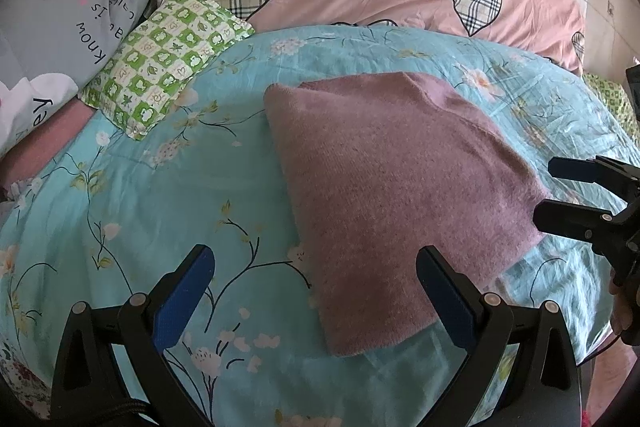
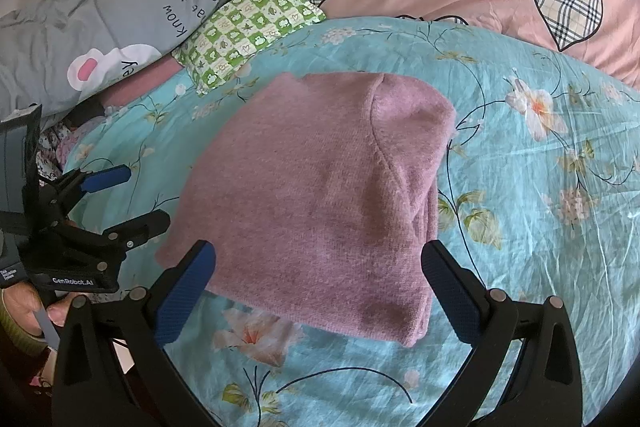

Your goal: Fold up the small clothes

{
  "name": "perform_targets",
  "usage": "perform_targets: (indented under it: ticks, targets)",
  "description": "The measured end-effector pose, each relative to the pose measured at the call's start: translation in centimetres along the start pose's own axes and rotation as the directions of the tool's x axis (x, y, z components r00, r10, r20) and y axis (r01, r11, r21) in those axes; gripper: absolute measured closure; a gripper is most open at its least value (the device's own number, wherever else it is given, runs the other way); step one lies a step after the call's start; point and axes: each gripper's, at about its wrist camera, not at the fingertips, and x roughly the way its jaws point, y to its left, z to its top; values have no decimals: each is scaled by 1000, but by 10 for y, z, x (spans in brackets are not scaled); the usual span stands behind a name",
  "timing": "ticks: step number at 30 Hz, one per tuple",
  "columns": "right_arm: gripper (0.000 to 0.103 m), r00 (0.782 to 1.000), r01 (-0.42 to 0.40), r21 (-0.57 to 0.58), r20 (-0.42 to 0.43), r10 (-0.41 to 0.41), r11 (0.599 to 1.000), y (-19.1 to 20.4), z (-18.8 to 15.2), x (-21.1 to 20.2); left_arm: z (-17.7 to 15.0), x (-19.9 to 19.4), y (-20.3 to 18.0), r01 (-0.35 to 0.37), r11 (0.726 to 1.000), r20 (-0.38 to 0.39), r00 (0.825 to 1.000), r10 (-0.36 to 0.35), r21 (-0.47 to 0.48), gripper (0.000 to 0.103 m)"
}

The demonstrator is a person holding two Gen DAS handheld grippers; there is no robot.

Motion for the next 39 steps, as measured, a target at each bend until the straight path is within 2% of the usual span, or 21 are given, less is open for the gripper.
perform_targets:
  ticks: [39]
  targets:
    - [1,1000,-15,47,12,14,999,-18,5,1,11,8,-4,5,1000,-13,1000,-5,-5,3]
